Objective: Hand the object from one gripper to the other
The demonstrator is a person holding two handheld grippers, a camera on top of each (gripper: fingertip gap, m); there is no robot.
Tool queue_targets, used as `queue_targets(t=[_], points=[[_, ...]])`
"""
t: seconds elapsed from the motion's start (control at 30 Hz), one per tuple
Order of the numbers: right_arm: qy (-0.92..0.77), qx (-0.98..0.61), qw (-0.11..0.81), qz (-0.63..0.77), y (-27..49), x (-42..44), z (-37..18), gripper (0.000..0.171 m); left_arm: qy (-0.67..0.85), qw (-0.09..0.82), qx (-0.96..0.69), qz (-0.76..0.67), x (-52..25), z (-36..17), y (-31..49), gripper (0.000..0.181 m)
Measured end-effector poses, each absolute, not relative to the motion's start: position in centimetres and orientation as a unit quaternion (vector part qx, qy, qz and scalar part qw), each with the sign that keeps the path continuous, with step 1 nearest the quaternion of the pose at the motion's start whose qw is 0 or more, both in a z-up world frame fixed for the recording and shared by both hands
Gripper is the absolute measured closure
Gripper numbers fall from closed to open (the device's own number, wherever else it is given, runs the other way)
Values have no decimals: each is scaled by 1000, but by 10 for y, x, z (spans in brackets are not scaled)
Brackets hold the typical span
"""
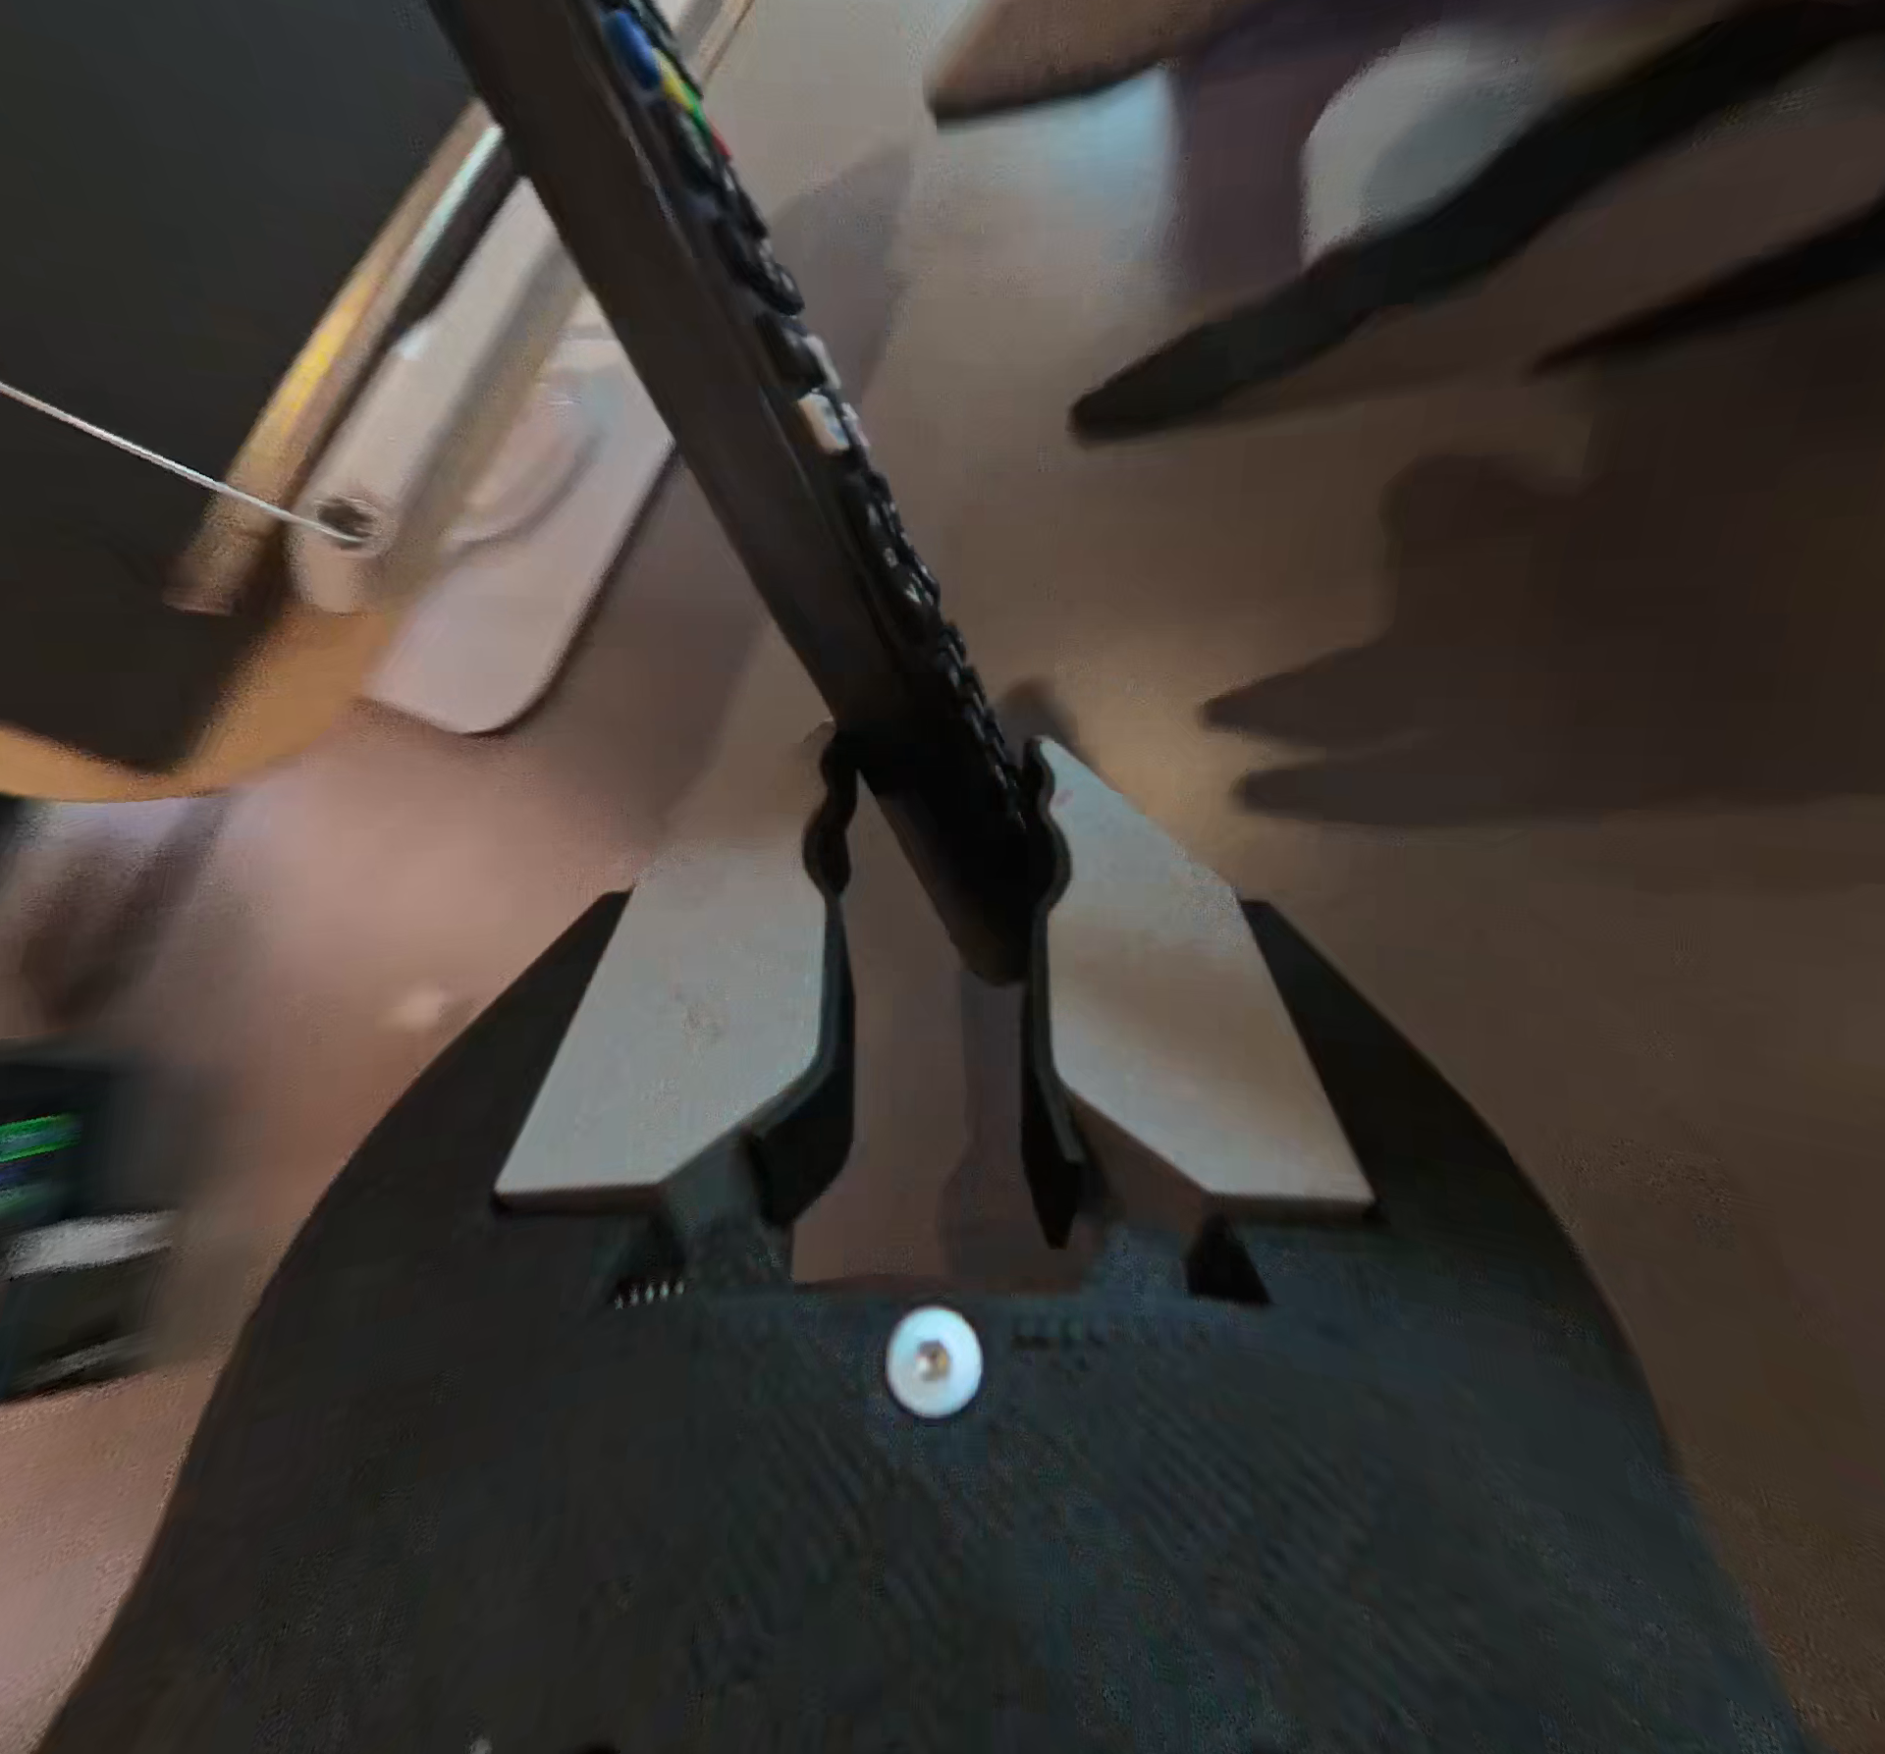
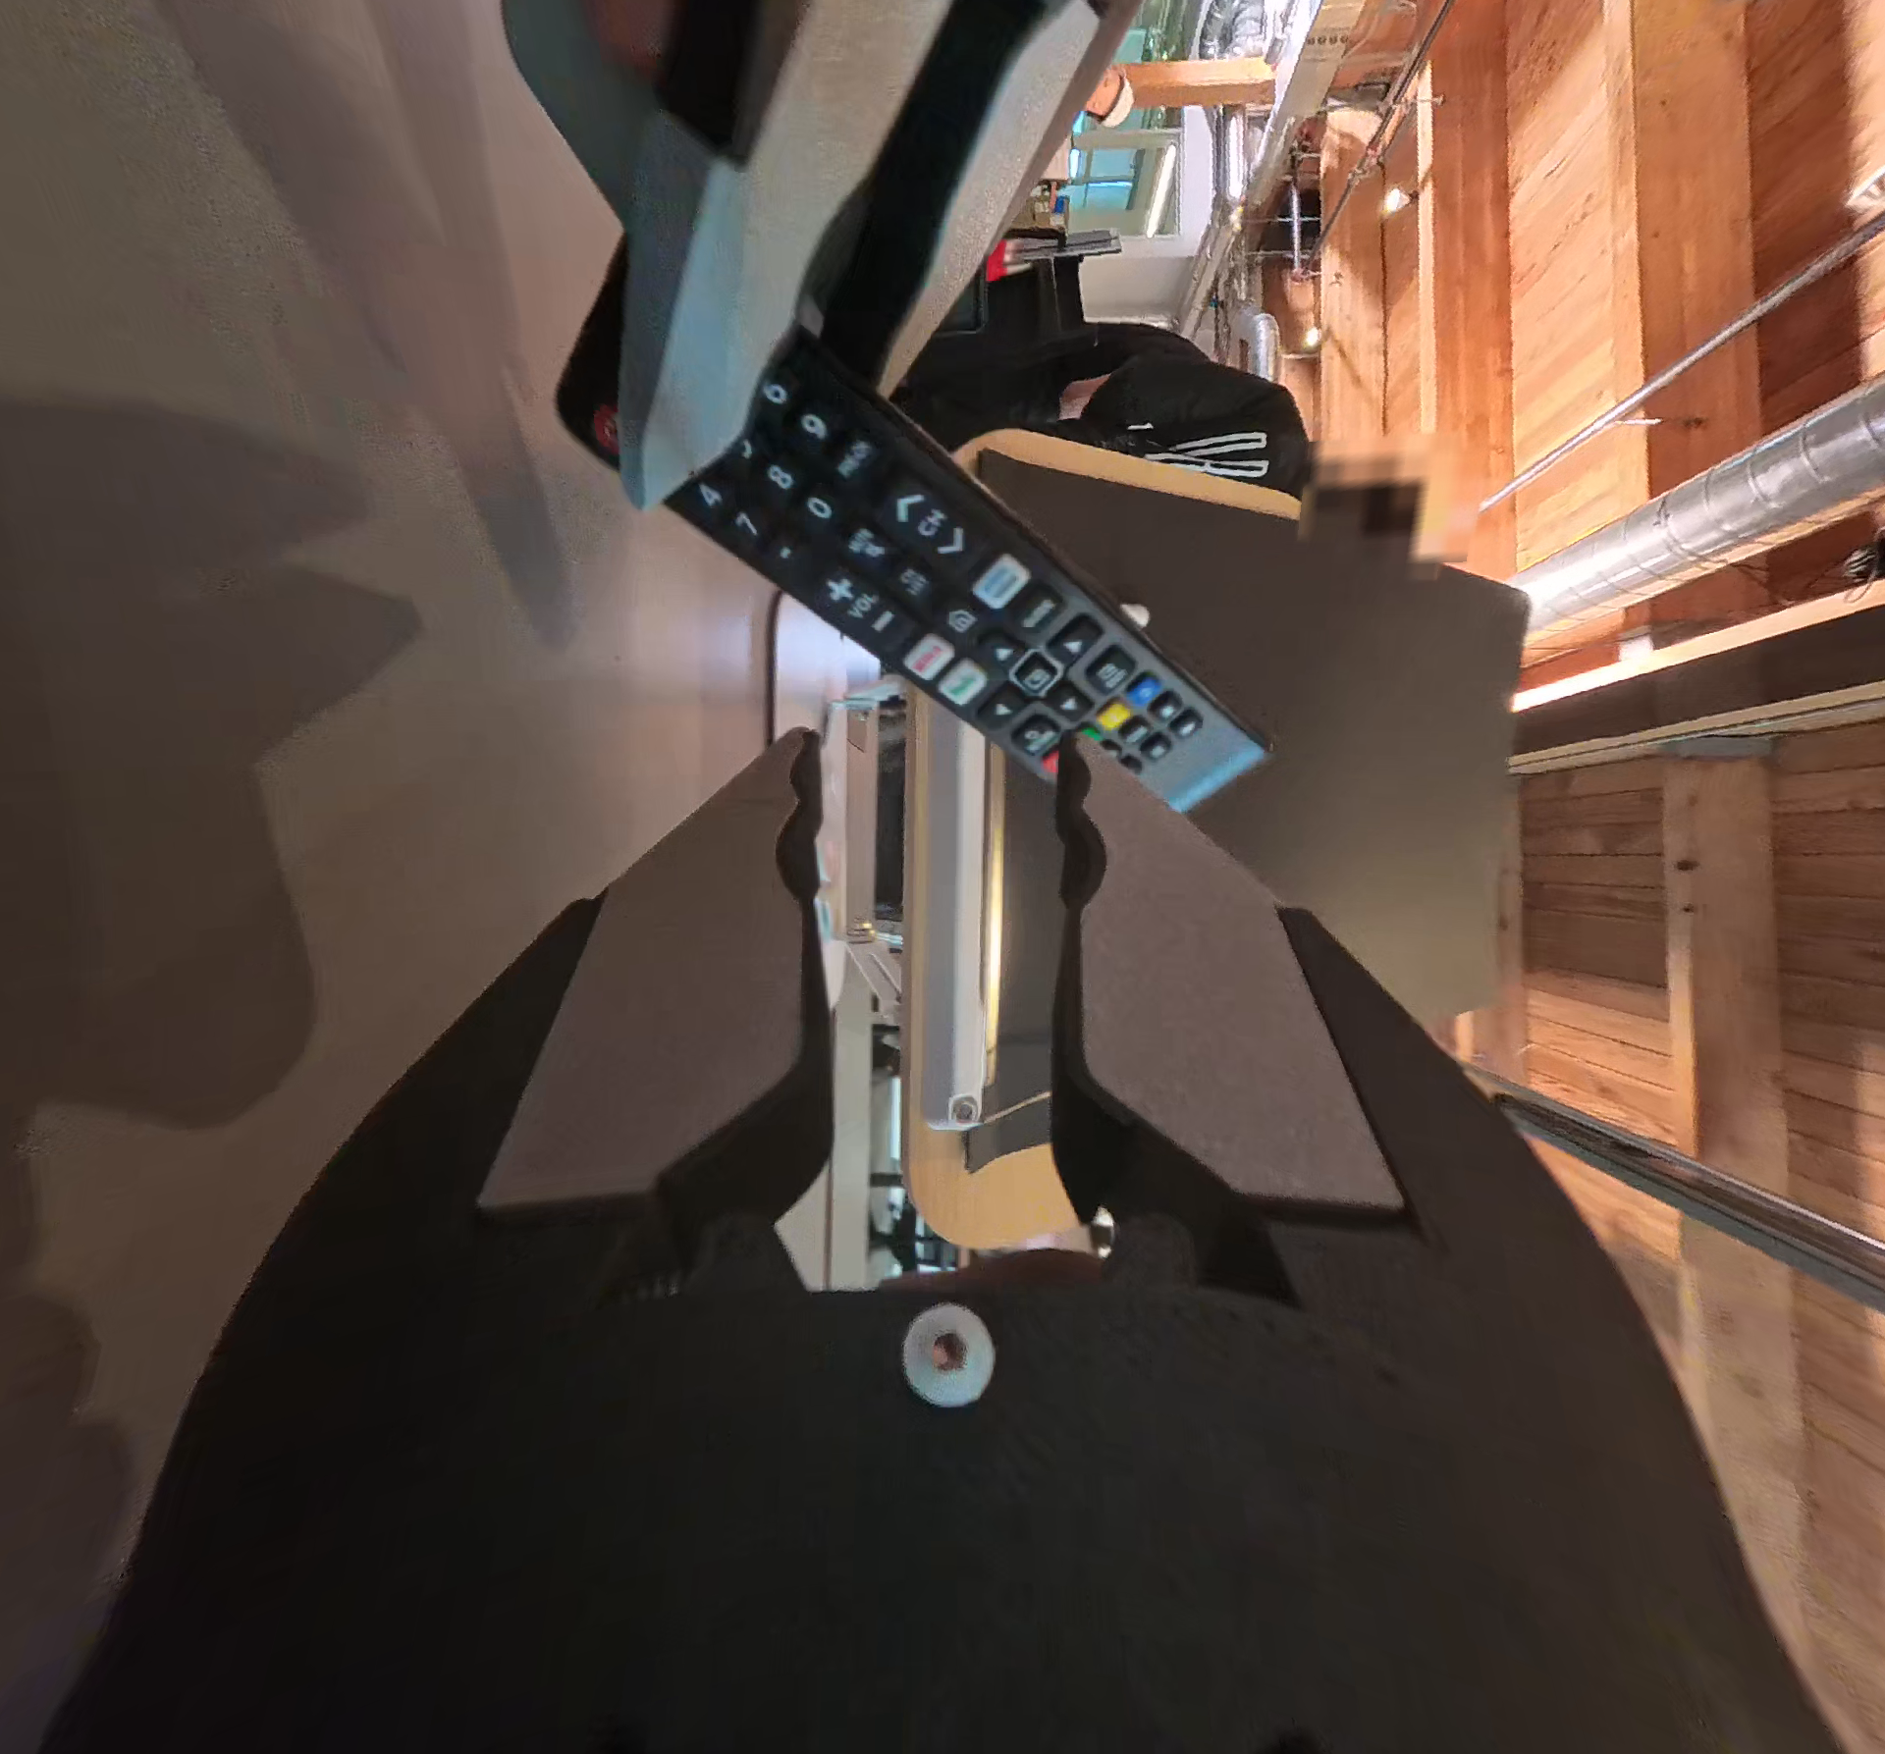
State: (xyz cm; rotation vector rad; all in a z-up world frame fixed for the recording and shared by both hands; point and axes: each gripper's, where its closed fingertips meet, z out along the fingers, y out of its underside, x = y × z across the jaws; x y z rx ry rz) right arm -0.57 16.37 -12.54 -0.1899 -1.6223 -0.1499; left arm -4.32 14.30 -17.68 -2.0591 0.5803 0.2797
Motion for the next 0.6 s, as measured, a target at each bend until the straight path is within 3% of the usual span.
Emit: queue_targets(t=[0.1, 0.27, 0.53, 0.6], points=[[-724, -93, 683, -36, 159, -4, -123, 128, 276, 448, -815, 244, -57, -172, 144, 155], [-726, -94, 681, -15, 149, -6, -127, 127, 333, 393, -799, 309, -51, -186, 145, 159], [-773, -146, 617, -1, 157, -11, -161, 128, 438, 416, -684, 409, -16, -170, 152, 158], [-784, -162, 599, 0, 162, -10, -168, 138, 451, 440, -655, 417, -4, -161, 152, 157]])
